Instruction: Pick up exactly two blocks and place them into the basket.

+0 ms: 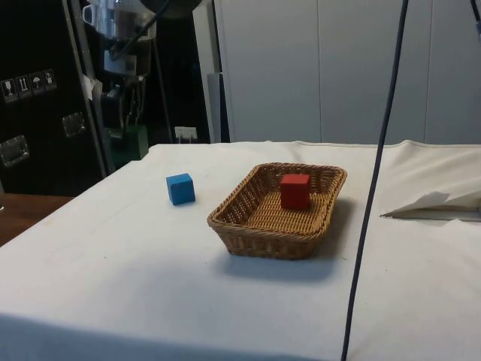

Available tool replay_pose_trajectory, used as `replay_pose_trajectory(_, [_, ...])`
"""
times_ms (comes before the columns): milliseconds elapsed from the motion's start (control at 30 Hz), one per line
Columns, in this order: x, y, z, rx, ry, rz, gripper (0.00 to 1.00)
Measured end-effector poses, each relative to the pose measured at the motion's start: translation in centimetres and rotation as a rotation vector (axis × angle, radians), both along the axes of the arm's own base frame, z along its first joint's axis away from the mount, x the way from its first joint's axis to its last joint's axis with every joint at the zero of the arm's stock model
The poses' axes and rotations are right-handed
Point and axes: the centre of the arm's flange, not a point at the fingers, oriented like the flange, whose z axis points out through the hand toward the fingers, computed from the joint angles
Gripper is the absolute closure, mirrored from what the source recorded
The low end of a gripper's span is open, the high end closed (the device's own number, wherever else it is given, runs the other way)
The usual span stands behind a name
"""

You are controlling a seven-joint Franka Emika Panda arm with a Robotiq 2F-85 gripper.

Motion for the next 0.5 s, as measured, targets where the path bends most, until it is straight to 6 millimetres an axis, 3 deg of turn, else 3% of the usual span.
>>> replay_pose_trajectory(500, [-1.6,-0.2,0.0,-0.009,0.010,-0.052,0.97])
